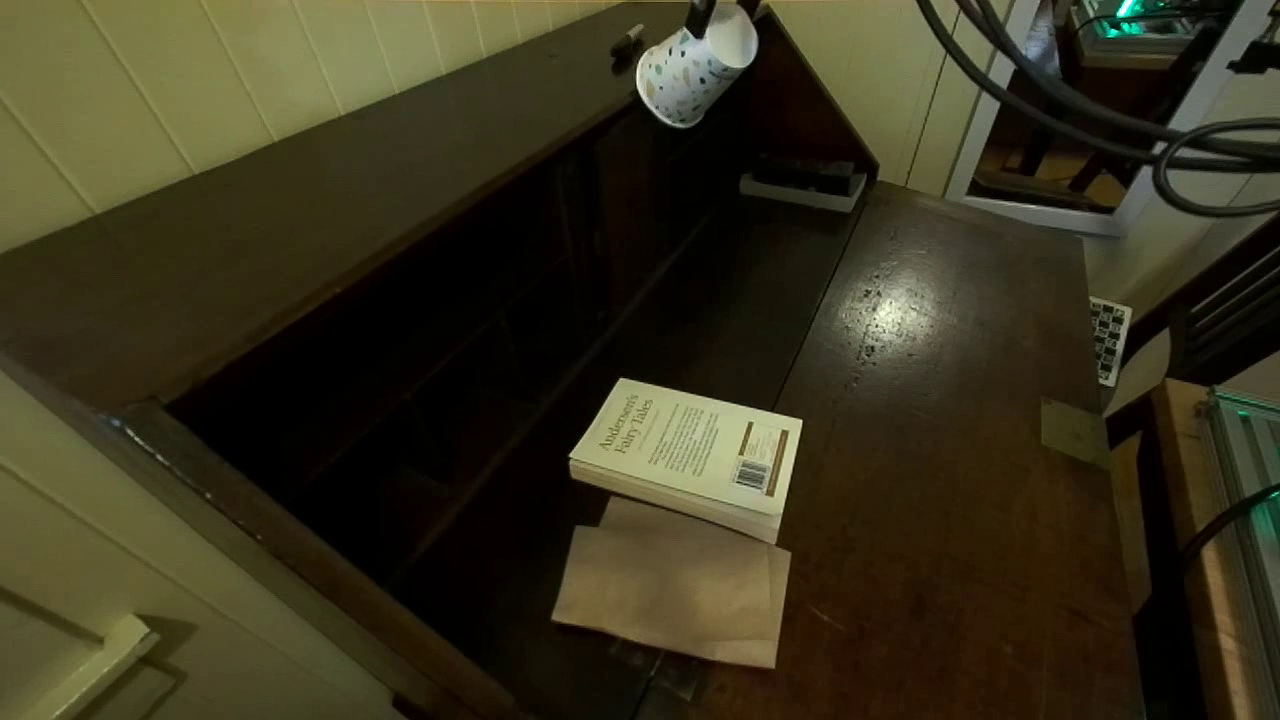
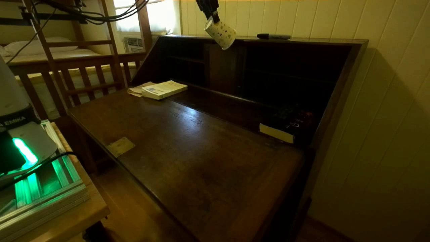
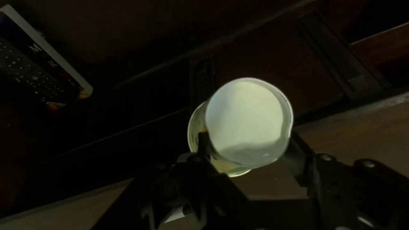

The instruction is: Place the cup on the top shelf

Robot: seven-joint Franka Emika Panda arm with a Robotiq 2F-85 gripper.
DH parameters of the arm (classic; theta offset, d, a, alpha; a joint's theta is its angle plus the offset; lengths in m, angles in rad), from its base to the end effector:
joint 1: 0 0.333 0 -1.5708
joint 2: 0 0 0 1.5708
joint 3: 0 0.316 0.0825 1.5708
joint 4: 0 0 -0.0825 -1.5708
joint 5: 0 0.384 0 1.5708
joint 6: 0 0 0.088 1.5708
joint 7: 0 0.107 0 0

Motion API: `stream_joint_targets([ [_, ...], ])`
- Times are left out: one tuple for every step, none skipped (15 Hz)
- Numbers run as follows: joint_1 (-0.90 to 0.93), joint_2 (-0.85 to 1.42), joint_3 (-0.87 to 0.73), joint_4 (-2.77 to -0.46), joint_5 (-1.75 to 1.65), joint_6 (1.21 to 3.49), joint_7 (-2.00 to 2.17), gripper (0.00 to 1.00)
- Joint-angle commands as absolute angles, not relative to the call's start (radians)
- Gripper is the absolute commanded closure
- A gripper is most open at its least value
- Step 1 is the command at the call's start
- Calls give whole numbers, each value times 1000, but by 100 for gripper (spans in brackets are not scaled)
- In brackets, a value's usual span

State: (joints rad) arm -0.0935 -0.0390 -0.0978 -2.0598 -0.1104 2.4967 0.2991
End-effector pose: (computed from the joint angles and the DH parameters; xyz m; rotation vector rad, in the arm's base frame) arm 0.5685 -0.1100 0.5043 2.9319 -0.6235 0.7321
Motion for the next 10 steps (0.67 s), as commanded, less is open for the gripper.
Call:
stream_joint_targets([
  [-95, -115, -93, -2131, -78, 2488, 279, 66],
  [-97, -127, -91, -2148, -99, 2522, 297, 66],
  [-99, -137, -88, -2165, -114, 2550, 306, 66],
  [-99, -145, -85, -2167, -121, 2544, 308, 66],
  [-100, -153, -81, -2176, -127, 2550, 314, 66],
  [-101, -163, -76, -2184, -136, 2553, 325, 66],
  [-100, -172, -72, -2187, -131, 2548, 322, 66],
  [-103, -181, -68, -2193, -137, 2561, 329, 66],
  [-103, -187, -66, -2195, -132, 2570, 323, 66],
  [-105, -192, -63, -2193, -131, 2579, 325, 66],
])
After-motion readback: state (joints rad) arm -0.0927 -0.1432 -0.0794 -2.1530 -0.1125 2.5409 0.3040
